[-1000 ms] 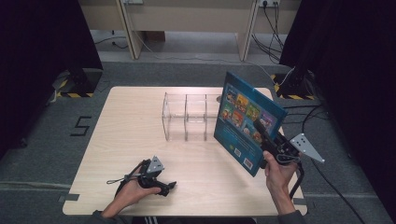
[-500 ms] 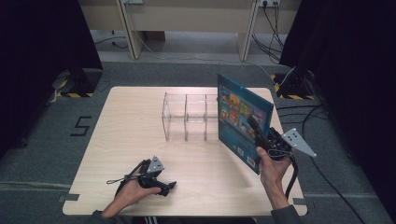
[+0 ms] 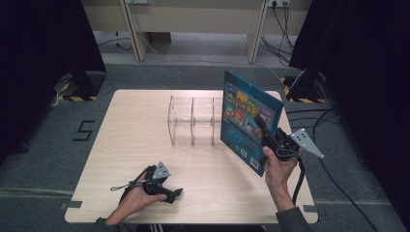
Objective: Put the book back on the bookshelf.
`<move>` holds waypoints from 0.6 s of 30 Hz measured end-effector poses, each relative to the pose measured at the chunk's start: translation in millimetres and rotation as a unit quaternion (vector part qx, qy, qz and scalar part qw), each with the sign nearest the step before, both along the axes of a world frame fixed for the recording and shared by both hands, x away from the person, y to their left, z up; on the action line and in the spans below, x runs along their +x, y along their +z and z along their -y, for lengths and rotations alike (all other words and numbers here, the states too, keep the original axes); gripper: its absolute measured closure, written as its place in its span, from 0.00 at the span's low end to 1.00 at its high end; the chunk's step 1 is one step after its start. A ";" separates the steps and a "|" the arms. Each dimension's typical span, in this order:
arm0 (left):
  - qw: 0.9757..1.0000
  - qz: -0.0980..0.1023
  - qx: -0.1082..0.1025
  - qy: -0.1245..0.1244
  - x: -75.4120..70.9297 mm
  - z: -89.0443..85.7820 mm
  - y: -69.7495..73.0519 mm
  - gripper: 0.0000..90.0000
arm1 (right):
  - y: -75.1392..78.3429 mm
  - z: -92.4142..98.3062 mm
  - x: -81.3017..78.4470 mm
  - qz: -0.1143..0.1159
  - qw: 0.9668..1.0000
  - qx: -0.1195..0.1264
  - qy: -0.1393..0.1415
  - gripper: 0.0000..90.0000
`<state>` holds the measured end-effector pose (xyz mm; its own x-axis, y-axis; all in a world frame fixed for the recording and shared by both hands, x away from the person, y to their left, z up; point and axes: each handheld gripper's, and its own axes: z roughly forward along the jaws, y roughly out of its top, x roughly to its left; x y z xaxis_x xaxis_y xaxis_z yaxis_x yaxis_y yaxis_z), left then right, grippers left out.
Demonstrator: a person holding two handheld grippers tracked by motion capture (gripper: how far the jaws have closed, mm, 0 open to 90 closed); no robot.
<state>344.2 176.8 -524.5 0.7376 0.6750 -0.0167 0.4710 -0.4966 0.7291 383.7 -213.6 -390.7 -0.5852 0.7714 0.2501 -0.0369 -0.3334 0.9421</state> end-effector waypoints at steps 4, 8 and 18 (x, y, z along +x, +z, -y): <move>1.000 0.000 0.000 -0.001 -0.4 0.2 0.0 0.00 | 1.1 -2.7 4.0 0.001 1.000 0.001 -0.002 0.90; 1.000 0.000 -0.001 -0.001 -0.6 0.4 0.0 0.00 | 1.7 -8.0 11.3 0.002 1.000 -0.001 -0.008 0.90; 1.000 0.000 -0.001 -0.003 -1.1 0.6 -0.1 0.00 | 0.2 -11.2 26.5 0.001 1.000 0.009 -0.020 0.90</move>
